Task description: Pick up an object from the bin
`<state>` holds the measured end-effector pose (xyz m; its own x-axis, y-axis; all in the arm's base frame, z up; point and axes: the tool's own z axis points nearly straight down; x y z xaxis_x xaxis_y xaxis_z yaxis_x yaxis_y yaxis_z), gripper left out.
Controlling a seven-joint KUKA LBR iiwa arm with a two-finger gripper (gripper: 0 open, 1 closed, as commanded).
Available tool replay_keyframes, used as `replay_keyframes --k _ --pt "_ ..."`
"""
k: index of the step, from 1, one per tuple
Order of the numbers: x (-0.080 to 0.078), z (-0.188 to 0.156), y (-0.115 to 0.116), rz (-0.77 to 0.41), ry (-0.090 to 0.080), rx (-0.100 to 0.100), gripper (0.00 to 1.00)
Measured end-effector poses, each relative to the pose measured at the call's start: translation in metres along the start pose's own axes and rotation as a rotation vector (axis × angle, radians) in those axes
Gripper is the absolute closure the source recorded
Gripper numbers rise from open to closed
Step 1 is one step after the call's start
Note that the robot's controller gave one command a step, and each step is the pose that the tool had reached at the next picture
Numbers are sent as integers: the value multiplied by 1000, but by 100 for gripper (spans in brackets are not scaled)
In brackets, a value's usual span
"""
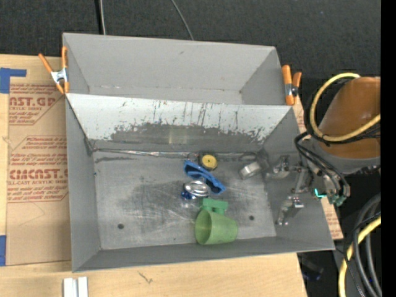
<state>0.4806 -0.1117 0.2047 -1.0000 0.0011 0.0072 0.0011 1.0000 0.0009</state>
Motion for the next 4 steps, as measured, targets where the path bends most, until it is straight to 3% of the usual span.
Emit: replay_keyframes --k 1,2,3,4 --pt "-44 132 88 -518 -11 7 0" --pt "-11 104 181 -597 -8 -2 0" --pt "-18 105 64 -405 -8 4 0" --pt "-30 132 63 -96 -6 -3 0"
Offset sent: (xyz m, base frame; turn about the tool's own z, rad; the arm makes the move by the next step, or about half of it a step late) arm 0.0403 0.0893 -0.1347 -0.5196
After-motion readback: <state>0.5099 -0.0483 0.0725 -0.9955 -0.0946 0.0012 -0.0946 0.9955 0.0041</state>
